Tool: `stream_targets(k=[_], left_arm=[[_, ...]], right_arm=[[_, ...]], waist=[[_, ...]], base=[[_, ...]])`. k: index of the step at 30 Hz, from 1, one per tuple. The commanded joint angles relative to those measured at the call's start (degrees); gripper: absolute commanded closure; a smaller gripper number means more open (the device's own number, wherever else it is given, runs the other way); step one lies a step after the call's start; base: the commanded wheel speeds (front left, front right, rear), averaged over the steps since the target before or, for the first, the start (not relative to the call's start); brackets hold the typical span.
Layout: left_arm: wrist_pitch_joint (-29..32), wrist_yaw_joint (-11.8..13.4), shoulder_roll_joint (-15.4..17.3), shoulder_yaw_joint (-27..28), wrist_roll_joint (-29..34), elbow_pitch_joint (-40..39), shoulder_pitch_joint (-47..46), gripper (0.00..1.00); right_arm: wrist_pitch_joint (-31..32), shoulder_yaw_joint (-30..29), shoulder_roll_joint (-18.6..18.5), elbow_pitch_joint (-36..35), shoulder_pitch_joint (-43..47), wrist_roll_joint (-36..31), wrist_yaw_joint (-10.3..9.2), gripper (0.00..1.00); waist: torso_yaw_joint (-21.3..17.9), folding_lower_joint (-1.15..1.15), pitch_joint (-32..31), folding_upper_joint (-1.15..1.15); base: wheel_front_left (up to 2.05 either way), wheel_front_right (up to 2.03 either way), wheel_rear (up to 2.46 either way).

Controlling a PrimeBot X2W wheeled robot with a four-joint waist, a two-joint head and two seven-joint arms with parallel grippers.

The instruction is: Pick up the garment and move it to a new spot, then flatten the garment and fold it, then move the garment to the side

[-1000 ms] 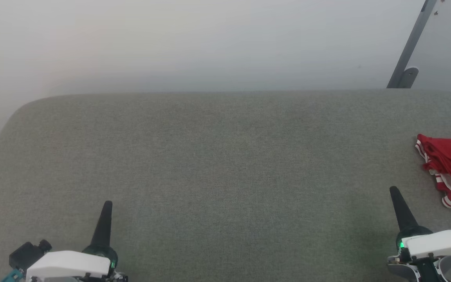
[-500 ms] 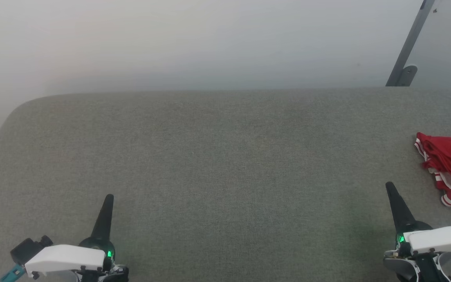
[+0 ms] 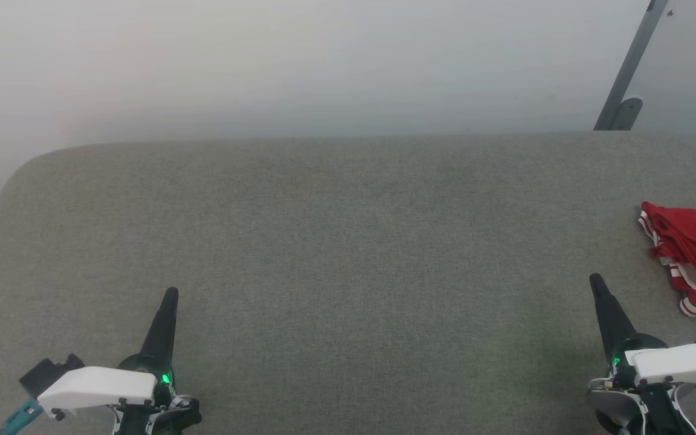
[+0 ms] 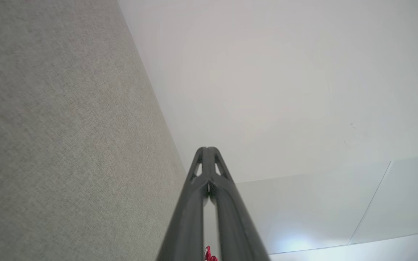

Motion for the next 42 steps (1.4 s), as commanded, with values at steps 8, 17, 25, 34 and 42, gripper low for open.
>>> stream_targets(k=[8, 17, 25, 34, 42], left_arm=[[1.1, -0.1, -0.1, 0.3, -4.5, 0.4, -1.9, 1.00], [2.1, -0.1, -0.2, 0.4, -7.4, 0.8, -2.6, 1.00], [2.9, -0.2, -0.3, 0.5, -10.0, 1.2, -3.1, 1.00], [2.8, -0.2, -0.4, 0.6, -9.8, 1.2, -3.1, 1.00], [2.9, -0.2, -0.4, 0.6, -9.7, 1.2, -3.1, 1.00]], right_arm=[[1.0, -0.2, 0.6, 0.2, -1.3, 3.7, 0.02, 1.00], [1.6, -0.3, 1.1, 0.4, -1.8, 6.4, 0.02, 1.00], [2.2, -0.4, 1.5, 0.7, -2.1, 8.8, 0.02, 1.00], [2.1, -0.3, 1.4, 0.7, -2.0, 8.6, 0.02, 1.00], [2.1, -0.3, 1.4, 0.7, -2.0, 8.6, 0.02, 1.00]], waist=[[-0.1, 0.00, 0.2, 0.00], [-0.3, 0.00, 0.4, 0.00], [-0.4, 0.00, 0.5, 0.00], [-0.4, 0.00, 0.5, 0.00], [-0.4, 0.00, 0.5, 0.00]], base=[[0.00, 0.00, 0.00], [0.00, 0.00, 0.00], [0.00, 0.00, 0.00], [0.00, 0.00, 0.00], [0.00, 0.00, 0.00]])
